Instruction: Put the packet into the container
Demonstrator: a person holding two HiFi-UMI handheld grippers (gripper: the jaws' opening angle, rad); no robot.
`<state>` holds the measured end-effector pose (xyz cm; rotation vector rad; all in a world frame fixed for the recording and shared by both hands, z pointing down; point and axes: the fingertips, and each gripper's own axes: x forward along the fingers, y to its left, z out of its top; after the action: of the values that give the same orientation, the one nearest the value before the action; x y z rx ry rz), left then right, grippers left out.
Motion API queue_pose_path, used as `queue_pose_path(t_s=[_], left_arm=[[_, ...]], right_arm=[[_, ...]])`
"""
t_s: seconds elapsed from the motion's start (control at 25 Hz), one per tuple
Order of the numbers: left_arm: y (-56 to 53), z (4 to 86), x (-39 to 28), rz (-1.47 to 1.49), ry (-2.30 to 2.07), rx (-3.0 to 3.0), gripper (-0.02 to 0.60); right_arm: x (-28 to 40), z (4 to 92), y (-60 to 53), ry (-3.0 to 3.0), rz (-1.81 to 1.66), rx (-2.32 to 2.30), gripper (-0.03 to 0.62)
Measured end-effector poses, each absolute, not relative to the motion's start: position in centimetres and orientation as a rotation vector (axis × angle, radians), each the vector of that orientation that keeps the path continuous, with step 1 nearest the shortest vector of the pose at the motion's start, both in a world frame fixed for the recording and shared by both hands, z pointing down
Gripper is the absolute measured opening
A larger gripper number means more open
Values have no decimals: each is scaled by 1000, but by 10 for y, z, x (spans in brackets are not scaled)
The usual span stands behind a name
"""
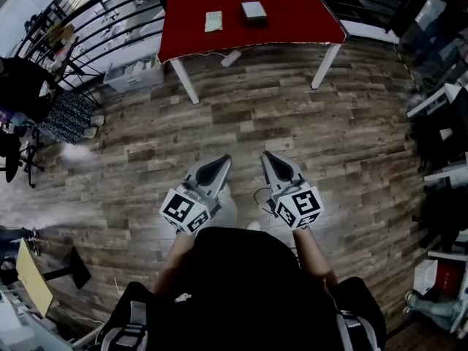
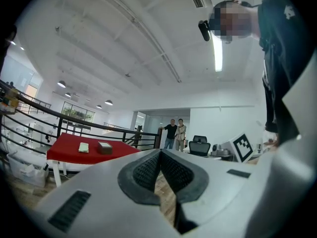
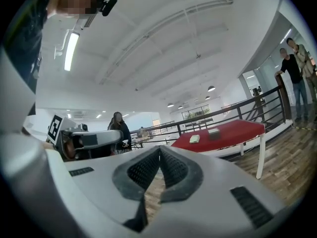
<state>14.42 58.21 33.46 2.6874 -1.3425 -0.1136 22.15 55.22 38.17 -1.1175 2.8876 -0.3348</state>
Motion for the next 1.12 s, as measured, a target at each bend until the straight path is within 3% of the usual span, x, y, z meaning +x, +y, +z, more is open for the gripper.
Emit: queue_pose_path(t_s=[0.88, 1.12], left_arm=[[386, 321, -13, -203, -1261, 2700, 6], [364, 331, -50, -340, -1222, 2605, 6]], right_arm=[[66, 360, 359, 2866, -315, -1222, 20], [36, 371, 336, 2916, -335, -1234, 20]])
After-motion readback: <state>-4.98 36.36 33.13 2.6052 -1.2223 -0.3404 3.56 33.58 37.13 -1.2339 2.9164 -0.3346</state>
